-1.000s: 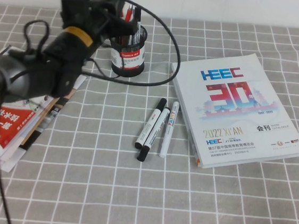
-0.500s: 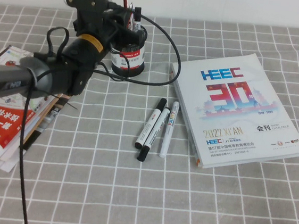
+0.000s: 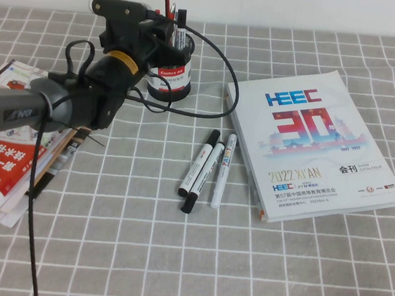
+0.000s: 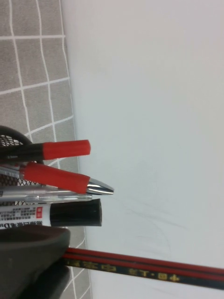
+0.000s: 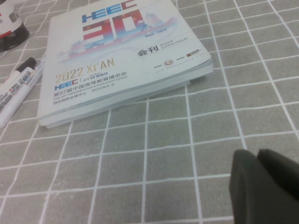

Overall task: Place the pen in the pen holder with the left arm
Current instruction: Place the pen onto the pen holder

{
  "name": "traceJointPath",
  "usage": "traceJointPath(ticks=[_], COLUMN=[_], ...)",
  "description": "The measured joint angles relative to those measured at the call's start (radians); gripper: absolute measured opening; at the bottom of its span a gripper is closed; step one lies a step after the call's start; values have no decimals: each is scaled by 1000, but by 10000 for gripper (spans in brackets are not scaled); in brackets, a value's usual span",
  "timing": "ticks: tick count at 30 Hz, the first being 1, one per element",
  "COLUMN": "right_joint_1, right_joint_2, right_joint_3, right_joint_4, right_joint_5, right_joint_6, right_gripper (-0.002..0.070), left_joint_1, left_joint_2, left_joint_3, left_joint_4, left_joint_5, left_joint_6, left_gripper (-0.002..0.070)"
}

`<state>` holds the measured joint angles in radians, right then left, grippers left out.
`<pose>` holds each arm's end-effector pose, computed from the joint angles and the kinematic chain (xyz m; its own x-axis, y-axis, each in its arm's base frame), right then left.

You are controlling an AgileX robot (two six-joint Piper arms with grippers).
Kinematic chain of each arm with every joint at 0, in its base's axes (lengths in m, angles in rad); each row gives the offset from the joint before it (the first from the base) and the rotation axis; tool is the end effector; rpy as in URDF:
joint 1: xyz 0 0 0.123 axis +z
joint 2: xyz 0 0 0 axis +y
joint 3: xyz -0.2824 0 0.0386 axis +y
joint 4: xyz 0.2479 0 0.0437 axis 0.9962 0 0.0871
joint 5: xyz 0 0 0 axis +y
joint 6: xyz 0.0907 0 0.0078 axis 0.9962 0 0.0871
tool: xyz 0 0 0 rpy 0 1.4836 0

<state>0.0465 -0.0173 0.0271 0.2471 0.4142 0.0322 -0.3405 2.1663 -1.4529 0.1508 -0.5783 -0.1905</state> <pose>0.0506 0.0114 0.1689 -0.3446 0.2393 -0.9078 -0.0529 0.9605 0.2732 0.4660 -0.1730 0.2010 -0.0761 -0.0406 -0.9963 0.4061 0.9113 -0.0682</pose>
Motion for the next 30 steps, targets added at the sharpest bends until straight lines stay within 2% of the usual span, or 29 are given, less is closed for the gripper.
traceJointPath(ticks=[19,22,26,30], right_joint_1=[0,0,0,0], right_joint_2=[0,0,0,0], right_joint_3=[0,0,0,0], right_joint_4=[0,0,0,0], right_joint_5=[0,0,0,0], right_joint_6=[0,0,0,0], right_gripper=[-15,-15,-15,-15], left_joint_1=[0,0,0,0], left_joint_2=[28,28,28,28], left_joint_3=[-2,-2,-2,-2], left_joint_4=[0,2,1,1], left_joint_5=[2,4,21,25], left_joint_6=[6,13,15,15], left_gripper=[25,50,136,190])
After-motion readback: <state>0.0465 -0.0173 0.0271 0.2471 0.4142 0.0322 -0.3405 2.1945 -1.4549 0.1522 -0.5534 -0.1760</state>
